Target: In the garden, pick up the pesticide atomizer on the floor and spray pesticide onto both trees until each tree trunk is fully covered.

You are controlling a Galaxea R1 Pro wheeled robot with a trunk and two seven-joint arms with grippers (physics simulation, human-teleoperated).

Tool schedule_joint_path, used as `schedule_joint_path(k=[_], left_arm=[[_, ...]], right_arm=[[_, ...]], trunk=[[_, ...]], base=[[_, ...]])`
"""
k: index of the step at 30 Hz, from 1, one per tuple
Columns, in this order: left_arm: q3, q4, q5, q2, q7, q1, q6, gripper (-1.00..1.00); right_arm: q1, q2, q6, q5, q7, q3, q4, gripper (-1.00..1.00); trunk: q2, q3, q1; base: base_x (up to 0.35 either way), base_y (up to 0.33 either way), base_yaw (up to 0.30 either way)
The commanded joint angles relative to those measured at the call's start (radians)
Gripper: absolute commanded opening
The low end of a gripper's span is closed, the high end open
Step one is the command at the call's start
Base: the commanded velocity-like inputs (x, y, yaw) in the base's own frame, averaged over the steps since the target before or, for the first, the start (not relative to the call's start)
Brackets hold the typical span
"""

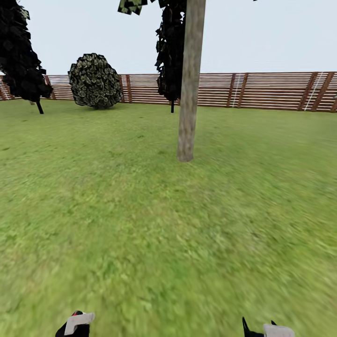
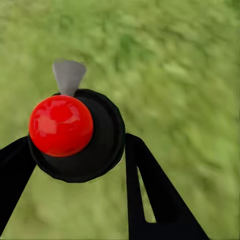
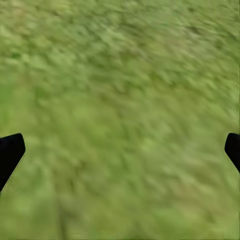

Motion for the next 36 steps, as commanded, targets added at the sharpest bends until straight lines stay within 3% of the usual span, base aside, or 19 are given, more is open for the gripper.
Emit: schedule_joint_path(k=[1,36], left_arm=[[0.000,0.000,0.000,0.000,0.000,0.000,0.000,-1.00],[0.000,0.000,-0.001,0.000,0.000,0.000,0.002,-1.00]], right_arm=[[0.000,0.000,0.000,0.000,0.000,0.000,0.000,1.00],[0.000,0.000,0.000,0.000,0.000,0.000,0.000,1.00]], trunk=[[0.000,0.000,0.000],[0.000,0.000,0.000]], base=[[0.338,0.000,0.000],[0.338,0.000,0.000]])
